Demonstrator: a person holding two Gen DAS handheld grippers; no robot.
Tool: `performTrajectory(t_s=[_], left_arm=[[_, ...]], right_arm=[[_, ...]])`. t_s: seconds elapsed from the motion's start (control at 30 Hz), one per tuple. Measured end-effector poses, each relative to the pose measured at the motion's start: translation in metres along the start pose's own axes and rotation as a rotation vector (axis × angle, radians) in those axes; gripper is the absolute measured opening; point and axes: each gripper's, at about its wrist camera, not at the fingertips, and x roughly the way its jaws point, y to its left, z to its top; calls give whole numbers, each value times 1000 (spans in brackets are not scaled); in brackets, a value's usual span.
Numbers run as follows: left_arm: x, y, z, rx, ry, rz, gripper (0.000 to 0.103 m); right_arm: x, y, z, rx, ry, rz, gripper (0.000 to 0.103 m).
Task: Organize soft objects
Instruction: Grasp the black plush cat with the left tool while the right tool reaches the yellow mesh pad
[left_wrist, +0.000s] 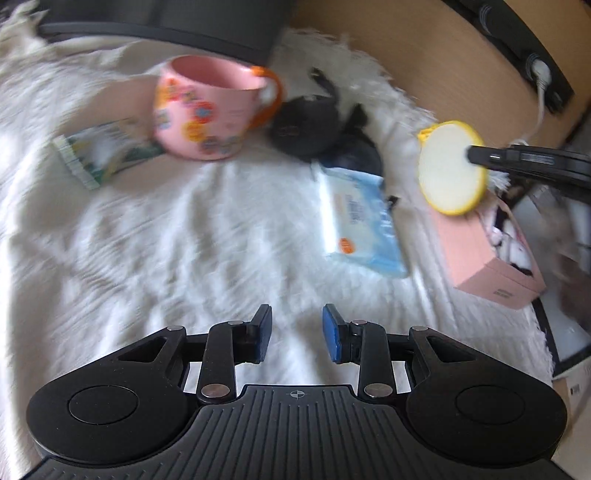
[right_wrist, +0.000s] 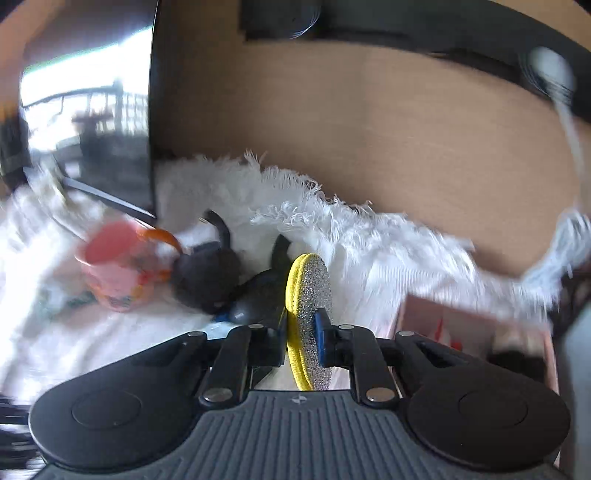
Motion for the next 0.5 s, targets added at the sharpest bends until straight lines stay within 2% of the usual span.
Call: performTrajectory(t_s=[0.13,0.23,0.3,0.4,0.5], left_arm=[[12,-24,10,65,-2,-36,33],[21,-40,21,127,-17,-42,33],[28,-47,29,144,-32,-31,33],[37,-53,48,167,-56,-9,33],[43,-57,79,232,-123,30,33]], right_arm=[[-63,-32,-21,187,-1,148,15],[-93,-45,-55,341,54,255,15],[-104,-49,-80,422,93,291,15],[-116,-57,-121,541,143,295,15],[-126,-69,-154,642,173,234,20]])
